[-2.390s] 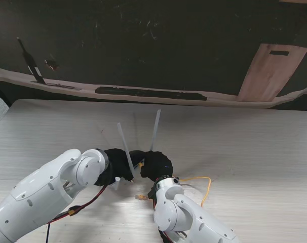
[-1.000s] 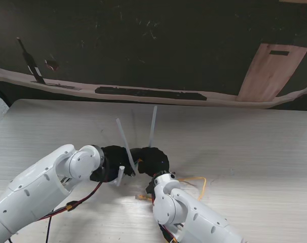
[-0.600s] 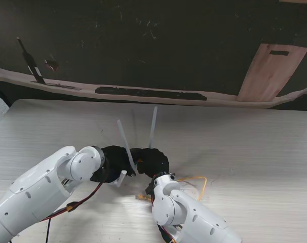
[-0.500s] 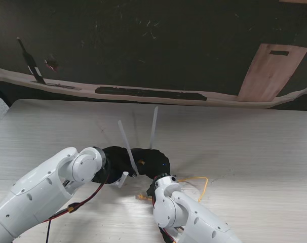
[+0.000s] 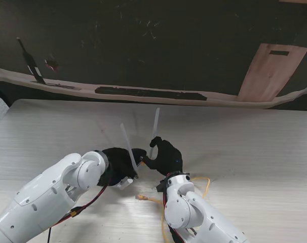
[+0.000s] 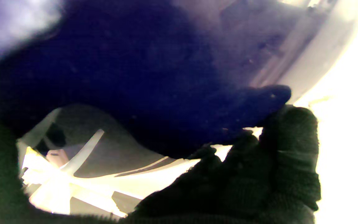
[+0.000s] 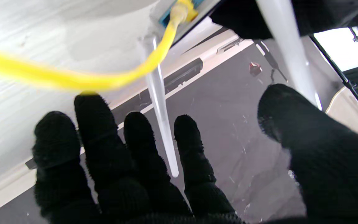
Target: Untangle the Ethernet cable and plug it into the router
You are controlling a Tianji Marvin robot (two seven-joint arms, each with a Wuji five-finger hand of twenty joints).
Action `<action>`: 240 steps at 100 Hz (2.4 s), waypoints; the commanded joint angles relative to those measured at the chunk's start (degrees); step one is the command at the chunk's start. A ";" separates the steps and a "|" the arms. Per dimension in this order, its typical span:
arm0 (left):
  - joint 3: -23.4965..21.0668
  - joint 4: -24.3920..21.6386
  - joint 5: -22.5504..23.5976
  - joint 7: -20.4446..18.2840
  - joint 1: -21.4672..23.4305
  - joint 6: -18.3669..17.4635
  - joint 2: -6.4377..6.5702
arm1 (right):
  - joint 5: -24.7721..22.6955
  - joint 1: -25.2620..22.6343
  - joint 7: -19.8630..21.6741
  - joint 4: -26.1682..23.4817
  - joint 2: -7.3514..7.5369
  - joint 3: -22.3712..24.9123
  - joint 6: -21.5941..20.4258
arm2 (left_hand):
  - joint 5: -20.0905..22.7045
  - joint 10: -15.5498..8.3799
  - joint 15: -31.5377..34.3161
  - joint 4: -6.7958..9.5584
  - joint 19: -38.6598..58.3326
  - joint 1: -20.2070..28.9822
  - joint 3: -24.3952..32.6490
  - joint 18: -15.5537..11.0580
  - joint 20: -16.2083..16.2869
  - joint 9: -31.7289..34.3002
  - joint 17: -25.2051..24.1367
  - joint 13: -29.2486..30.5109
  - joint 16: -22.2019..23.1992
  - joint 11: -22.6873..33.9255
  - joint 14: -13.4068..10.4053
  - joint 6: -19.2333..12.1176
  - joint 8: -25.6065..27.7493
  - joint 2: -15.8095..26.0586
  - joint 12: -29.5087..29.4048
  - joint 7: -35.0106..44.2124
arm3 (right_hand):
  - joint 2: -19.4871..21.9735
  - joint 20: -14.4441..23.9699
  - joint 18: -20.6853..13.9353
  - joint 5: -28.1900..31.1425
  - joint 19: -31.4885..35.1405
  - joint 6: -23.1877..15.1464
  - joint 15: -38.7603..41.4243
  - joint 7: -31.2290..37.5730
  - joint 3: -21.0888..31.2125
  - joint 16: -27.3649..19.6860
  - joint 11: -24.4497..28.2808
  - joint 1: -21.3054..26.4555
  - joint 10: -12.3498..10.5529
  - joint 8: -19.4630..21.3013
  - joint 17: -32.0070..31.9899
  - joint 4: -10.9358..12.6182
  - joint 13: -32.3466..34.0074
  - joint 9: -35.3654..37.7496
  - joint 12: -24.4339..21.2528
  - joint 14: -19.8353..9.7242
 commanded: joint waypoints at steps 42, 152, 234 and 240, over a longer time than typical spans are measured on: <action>-1.05 6.54 9.85 2.61 0.34 4.25 -0.34 | -4.31 -8.65 -0.54 -7.56 3.08 10.05 -5.99 | 3.89 -31.23 22.08 -0.60 -5.09 48.07 21.76 -17.92 10.07 8.75 -4.20 3.18 1.45 27.82 -20.29 -31.14 0.29 6.28 3.54 41.51 | 2.25 0.48 2.14 -1.52 -2.13 -0.71 -2.42 -0.88 -1.50 0.58 -1.30 -1.14 1.14 -1.22 -4.39 -0.18 -3.95 -3.14 -0.78 1.38; 1.64 15.46 14.15 23.22 -0.74 15.87 -3.68 | -3.95 -14.25 -4.16 -10.49 2.88 16.02 -8.43 | -8.15 -27.52 2.54 -0.29 -24.90 5.01 3.31 -17.94 2.88 -23.92 -30.87 -32.12 -14.78 16.91 -21.56 -28.45 -11.53 13.68 -16.84 19.97 | 5.86 0.08 2.14 2.14 -2.20 1.23 -2.79 -0.25 1.22 1.19 -1.29 1.18 1.70 -1.08 -4.87 0.59 -4.43 -3.70 -0.77 1.52; -5.61 7.46 16.84 18.00 3.95 15.73 -2.72 | -2.81 -14.26 -4.18 -10.33 2.66 15.76 -8.81 | -14.16 -21.29 -21.35 -4.02 -73.69 -0.78 -1.08 -19.63 -5.83 -31.58 -30.78 -42.57 -29.94 -10.12 -24.23 -22.43 -25.41 14.58 -32.58 -5.45 | 6.77 -0.13 2.14 2.99 -2.34 2.05 -2.90 0.39 1.39 1.27 -1.19 1.51 1.86 -0.80 -5.16 0.78 -4.67 -3.77 -0.75 1.46; -7.07 6.64 17.90 18.52 4.92 14.67 -2.69 | -2.84 -14.34 -4.27 -10.41 2.66 15.96 -9.03 | -13.99 -21.43 -21.01 -3.35 -73.80 0.66 -2.90 -19.57 -5.34 -31.46 -30.80 -42.53 -28.69 -9.87 -24.09 -22.61 -25.11 14.92 -32.12 -5.27 | 6.82 -0.14 2.14 2.82 -2.34 1.93 -2.91 0.39 1.37 1.27 -1.21 1.52 1.82 -0.79 -5.16 0.78 -4.71 -3.89 -0.75 1.38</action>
